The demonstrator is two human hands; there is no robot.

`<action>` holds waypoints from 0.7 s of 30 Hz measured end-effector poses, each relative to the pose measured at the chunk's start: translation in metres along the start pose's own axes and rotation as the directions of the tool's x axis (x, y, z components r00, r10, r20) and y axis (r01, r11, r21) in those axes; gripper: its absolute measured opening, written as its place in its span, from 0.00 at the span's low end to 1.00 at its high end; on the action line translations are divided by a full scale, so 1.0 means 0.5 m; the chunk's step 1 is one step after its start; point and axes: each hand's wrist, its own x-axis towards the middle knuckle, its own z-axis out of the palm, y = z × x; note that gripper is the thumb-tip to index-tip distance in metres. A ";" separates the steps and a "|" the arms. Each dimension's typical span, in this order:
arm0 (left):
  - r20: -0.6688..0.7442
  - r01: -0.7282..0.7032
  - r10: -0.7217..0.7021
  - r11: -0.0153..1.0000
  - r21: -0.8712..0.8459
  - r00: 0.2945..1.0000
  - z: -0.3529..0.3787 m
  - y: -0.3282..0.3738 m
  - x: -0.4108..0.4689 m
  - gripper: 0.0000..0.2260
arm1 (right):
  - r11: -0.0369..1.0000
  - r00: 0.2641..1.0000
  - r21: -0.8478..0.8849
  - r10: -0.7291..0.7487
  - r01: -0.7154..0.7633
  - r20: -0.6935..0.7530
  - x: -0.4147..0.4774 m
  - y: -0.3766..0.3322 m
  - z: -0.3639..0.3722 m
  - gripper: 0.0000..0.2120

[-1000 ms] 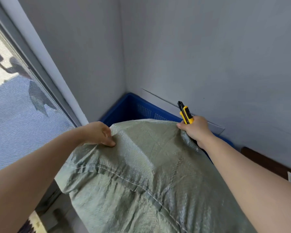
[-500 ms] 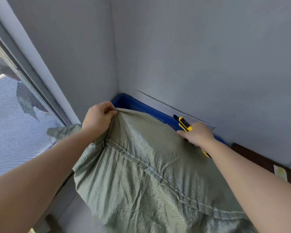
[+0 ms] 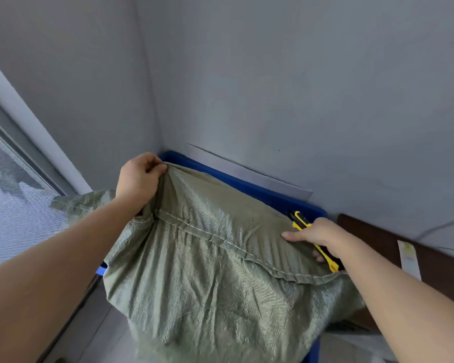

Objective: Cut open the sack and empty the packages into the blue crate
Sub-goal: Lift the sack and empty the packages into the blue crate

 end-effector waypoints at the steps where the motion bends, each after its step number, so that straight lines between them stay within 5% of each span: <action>1: 0.003 0.002 -0.002 1.000 0.000 1.000 0.003 0.002 0.000 0.04 | 0.999 0.999 0.005 0.041 -0.041 0.035 -0.001 0.007 -0.005 0.32; 4: 0.007 0.031 -0.031 0.999 0.007 0.999 0.012 0.007 0.000 0.04 | 0.997 0.997 -0.021 0.075 -0.074 0.026 0.004 0.017 -0.018 0.26; 8: 0.053 0.114 -0.116 0.992 0.053 0.992 0.002 0.007 0.008 0.06 | 0.997 0.977 -0.067 0.016 -0.031 -0.214 0.017 0.040 -0.018 0.11; 13: 0.150 0.102 -0.135 0.972 0.213 0.979 -0.011 -0.002 0.011 0.07 | 0.991 0.916 -0.132 -0.079 0.029 -0.393 0.009 0.042 -0.002 0.11; 21: 0.013 0.117 -0.120 0.982 0.146 0.993 -0.036 0.024 0.040 0.09 | 0.990 0.822 -0.022 -0.127 0.138 -0.555 -0.012 -0.003 -0.034 0.09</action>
